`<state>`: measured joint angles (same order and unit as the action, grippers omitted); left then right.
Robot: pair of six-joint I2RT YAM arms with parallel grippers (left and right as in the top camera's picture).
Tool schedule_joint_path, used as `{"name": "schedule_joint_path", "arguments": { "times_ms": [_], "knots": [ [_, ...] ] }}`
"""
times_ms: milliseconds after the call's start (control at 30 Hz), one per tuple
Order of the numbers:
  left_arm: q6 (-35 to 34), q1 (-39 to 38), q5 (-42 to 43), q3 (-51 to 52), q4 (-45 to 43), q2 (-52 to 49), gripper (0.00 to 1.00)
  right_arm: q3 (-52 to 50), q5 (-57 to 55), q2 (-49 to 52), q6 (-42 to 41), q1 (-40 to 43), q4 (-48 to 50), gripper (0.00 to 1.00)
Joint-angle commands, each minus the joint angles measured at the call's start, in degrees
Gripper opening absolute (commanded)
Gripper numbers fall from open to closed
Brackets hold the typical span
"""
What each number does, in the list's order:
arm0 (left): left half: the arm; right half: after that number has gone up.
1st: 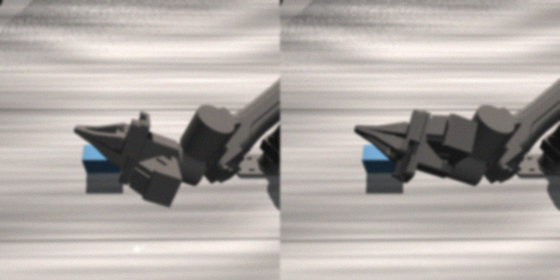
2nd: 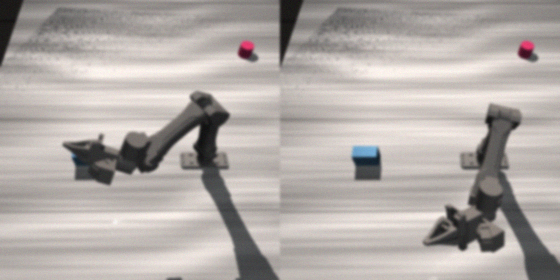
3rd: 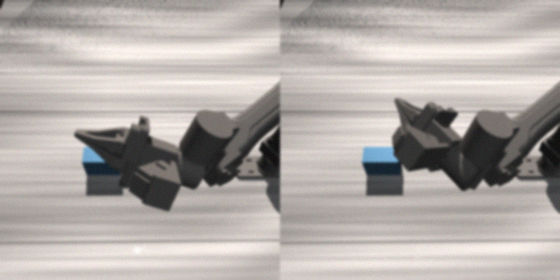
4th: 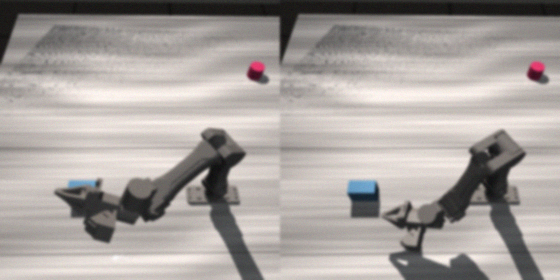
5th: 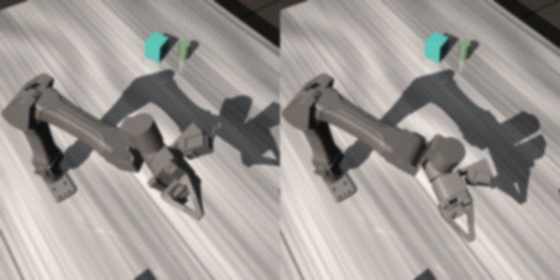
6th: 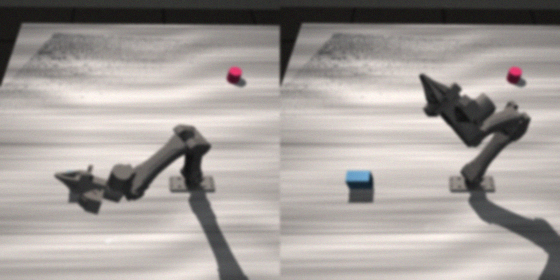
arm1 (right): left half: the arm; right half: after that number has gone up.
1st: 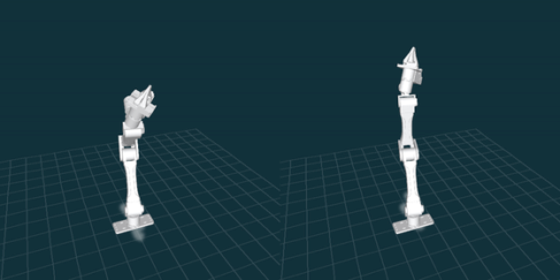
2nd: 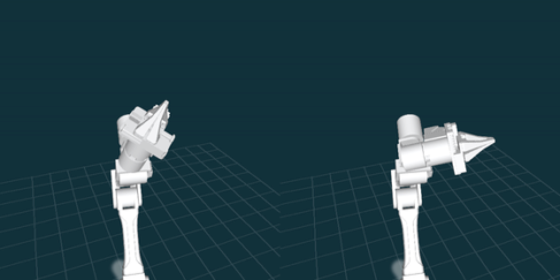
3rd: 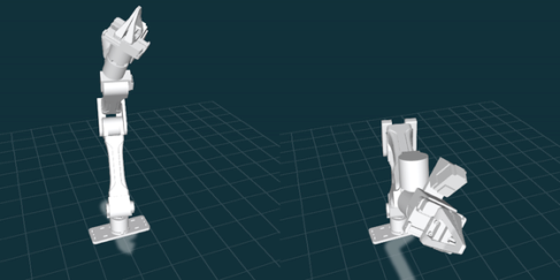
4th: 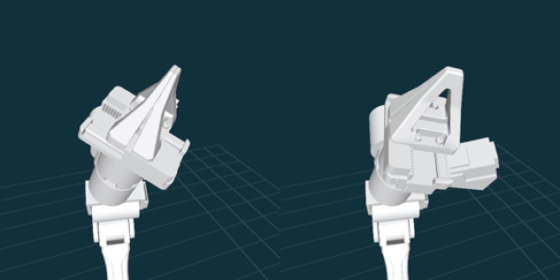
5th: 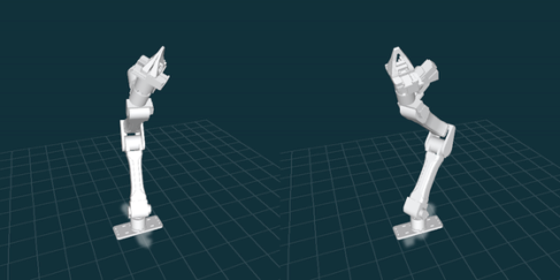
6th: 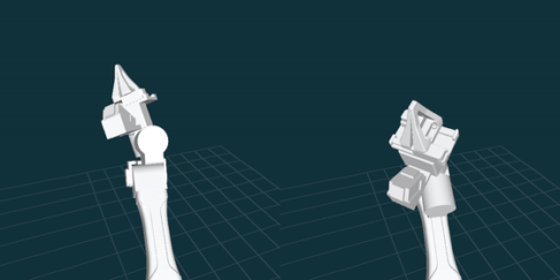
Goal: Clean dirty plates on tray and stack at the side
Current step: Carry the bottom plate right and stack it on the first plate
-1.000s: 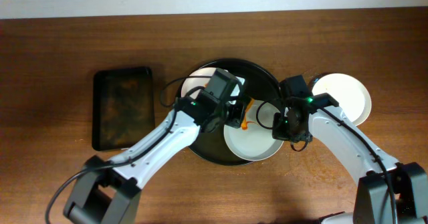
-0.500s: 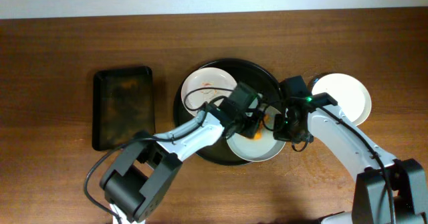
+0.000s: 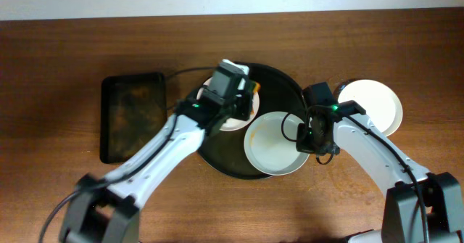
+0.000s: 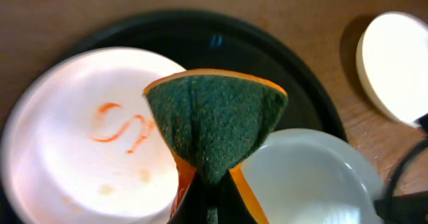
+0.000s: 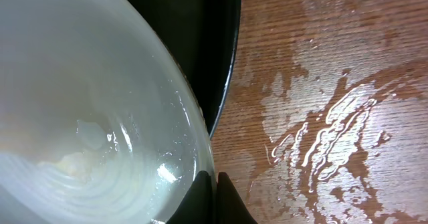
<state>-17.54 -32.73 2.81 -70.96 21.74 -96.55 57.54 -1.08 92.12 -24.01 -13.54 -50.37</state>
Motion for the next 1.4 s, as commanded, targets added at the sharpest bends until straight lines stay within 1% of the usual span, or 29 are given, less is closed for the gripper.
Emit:
{"name": "schedule_joint_path", "arguments": {
  "times_ms": [0,67,200,267,367,433,467,500,567,833,900,933,967,1033,1133,1200,1333,1367],
  "knots": [
    [0.3,2.0,-1.4,-0.5,3.3,4.3,0.00,1.8,-5.0,-0.2,0.1,0.1,-0.3,0.04],
    [0.3,3.8,-1.4,-0.5,6.5,4.6,0.00,4.5,-5.9,-0.5,2.8,0.1,-1.1,0.04],
    [0.2,8.5,-1.3,-0.5,11.2,5.6,0.01,13.7,-16.8,-2.8,2.9,0.0,-7.0,0.04],
    [0.2,10.7,-1.3,-0.5,12.5,5.9,0.00,18.8,-23.0,-3.7,7.0,-1.3,-8.2,0.04],
    [0.2,12.3,-1.3,-0.5,13.7,5.9,0.01,21.6,-40.4,-3.7,11.5,-8.2,-7.8,0.04],
    [0.3,12.8,-1.3,-0.5,13.9,5.9,0.01,21.6,-53.7,-3.7,11.7,-14.4,-7.7,0.04],
    [0.3,12.9,-1.3,-0.5,13.9,5.9,0.01,21.6,-58.6,-3.7,11.7,-16.8,-7.6,0.04],
    [0.3,13.0,-1.3,-0.5,13.9,5.9,0.01,21.6,-61.3,-3.7,11.7,-18.7,-7.3,0.04],
    [0.3,13.0,-1.3,-0.5,13.9,5.9,0.00,21.6,-62.6,-3.7,11.6,-20.2,-6.8,0.04],
    [0.3,13.0,-1.3,-0.5,13.9,5.9,0.00,21.6,-62.6,-3.7,11.5,-20.1,-5.7,0.04],
    [0.3,13.0,-1.3,-0.5,13.9,5.9,0.00,21.6,-61.8,-3.7,8.1,-19.0,-5.6,0.04],
    [0.3,13.0,-1.3,-0.5,13.9,5.9,0.01,21.6,-59.2,-3.7,6.6,-17.8,-5.7,0.04],
    [0.3,13.0,-1.3,-0.5,13.9,5.9,0.01,21.6,-52.8,-3.7,5.2,-14.8,-5.8,0.04],
    [0.3,13.0,-1.3,-0.5,14.0,5.9,0.01,21.6,-39.6,-3.7,3.8,-6.1,-5.7,0.04],
    [0.3,13.0,-1.3,-0.5,14.0,5.9,0.00,21.6,-27.5,-3.7,3.8,5.0,-4.6,0.04],
    [0.3,13.0,-1.3,-0.5,14.0,5.9,0.01,21.6,-17.8,-3.6,3.8,15.6,-2.7,0.04],
    [0.3,13.0,-1.1,-0.5,14.1,5.9,0.01,21.5,-10.7,-1.6,3.8,30.8,0.3,0.04],
    [0.3,13.0,-1.1,-0.5,14.1,5.9,0.01,21.5,-9.4,-0.3,3.8,32.9,0.9,0.04]
  ]
}}
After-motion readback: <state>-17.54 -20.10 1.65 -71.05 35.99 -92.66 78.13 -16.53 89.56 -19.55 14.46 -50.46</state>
